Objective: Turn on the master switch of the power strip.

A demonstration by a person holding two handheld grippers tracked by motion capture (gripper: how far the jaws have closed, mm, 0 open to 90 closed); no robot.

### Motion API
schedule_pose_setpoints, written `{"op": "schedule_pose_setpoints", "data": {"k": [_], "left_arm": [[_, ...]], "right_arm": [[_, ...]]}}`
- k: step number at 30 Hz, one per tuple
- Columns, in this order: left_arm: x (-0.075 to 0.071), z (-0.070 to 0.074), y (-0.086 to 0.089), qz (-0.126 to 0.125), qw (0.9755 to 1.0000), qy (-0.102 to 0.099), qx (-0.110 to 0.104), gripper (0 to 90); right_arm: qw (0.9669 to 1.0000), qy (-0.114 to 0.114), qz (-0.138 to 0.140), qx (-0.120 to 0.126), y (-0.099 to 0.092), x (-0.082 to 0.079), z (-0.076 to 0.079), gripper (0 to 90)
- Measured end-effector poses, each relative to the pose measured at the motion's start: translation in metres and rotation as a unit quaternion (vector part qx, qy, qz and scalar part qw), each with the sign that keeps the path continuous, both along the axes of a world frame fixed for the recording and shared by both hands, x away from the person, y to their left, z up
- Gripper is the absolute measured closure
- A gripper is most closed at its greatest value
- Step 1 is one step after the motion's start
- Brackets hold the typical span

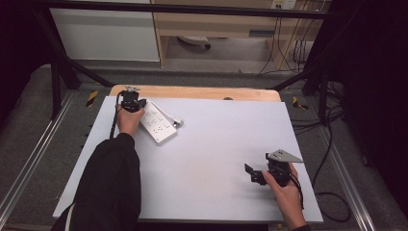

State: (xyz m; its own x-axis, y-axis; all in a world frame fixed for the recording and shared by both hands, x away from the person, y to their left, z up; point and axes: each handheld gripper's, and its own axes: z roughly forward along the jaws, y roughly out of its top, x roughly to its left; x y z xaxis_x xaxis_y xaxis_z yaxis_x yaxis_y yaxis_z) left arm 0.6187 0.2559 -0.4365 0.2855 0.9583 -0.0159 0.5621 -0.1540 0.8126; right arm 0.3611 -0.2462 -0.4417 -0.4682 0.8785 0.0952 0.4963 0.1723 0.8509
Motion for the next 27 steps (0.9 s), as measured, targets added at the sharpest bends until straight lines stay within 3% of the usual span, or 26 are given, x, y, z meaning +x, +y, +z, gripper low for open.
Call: {"op": "schedule_pose_setpoints", "data": {"k": [4,12,24,27], "left_arm": [[-0.0002,0.0009,0.0002,0.008,0.9999,0.001,0.014,90.0],[0.0005,0.0003,0.0017,0.013,0.9999,0.004,-0.002,90.0],[0.0010,0.0008,0.0010,0.011,0.9999,0.005,0.004,90.0],[0.0010,0.0011,-0.0007,0.009,0.9998,0.004,0.014,90.0]], "right_arm": [[1.0000,0.000,0.001,-0.001,0.0000,-0.0003,0.0000,3.6],[1.0000,0.001,0.001,0.001,0.0000,0.0002,-0.0003,3.6],[1.0000,0.002,0.002,0.001,0.0004,0.0002,-0.0005,3.5],[1.0000,0.004,0.001,-0.001,0.0005,0.0002,-0.0008,3.5]]}}
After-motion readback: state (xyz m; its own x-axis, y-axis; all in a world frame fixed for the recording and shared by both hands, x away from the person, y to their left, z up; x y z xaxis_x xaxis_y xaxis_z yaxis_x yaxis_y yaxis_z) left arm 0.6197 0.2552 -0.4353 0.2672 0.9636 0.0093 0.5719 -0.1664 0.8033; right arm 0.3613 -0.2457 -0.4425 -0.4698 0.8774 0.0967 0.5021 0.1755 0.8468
